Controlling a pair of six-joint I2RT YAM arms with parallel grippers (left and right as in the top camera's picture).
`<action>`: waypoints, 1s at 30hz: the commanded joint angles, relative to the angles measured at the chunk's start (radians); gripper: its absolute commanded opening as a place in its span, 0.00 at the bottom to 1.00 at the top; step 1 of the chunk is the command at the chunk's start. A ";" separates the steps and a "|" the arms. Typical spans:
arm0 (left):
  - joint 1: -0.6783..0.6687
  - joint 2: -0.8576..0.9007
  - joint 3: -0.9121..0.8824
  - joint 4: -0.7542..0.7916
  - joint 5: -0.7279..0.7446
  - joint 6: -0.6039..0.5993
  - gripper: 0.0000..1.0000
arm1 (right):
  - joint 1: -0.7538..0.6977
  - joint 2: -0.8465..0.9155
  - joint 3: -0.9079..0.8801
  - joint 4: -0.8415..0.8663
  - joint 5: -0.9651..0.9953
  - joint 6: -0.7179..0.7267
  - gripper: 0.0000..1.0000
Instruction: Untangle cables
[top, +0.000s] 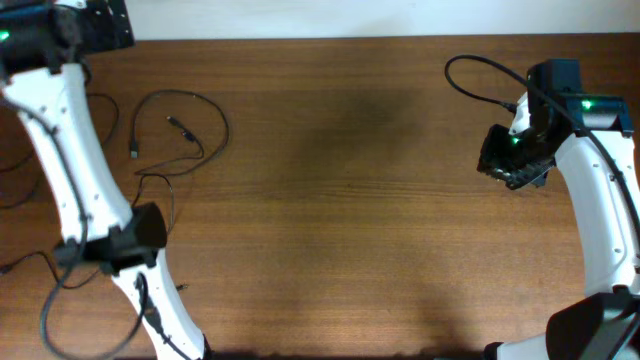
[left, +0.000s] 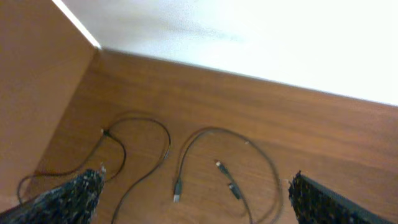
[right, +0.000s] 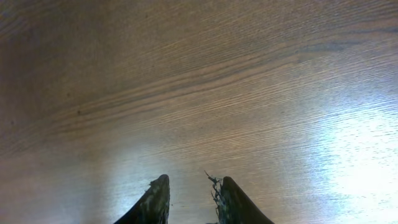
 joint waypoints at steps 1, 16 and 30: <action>0.002 -0.137 0.008 -0.047 0.059 -0.014 0.99 | 0.013 -0.045 -0.010 -0.004 -0.022 -0.027 0.28; 0.002 -0.173 0.008 -0.182 0.084 -0.013 0.99 | 0.031 -0.559 -0.010 -0.173 0.096 -0.092 0.59; 0.002 -0.173 0.008 -0.182 0.084 -0.013 0.99 | 0.031 -0.598 -0.010 -0.233 0.092 -0.092 0.99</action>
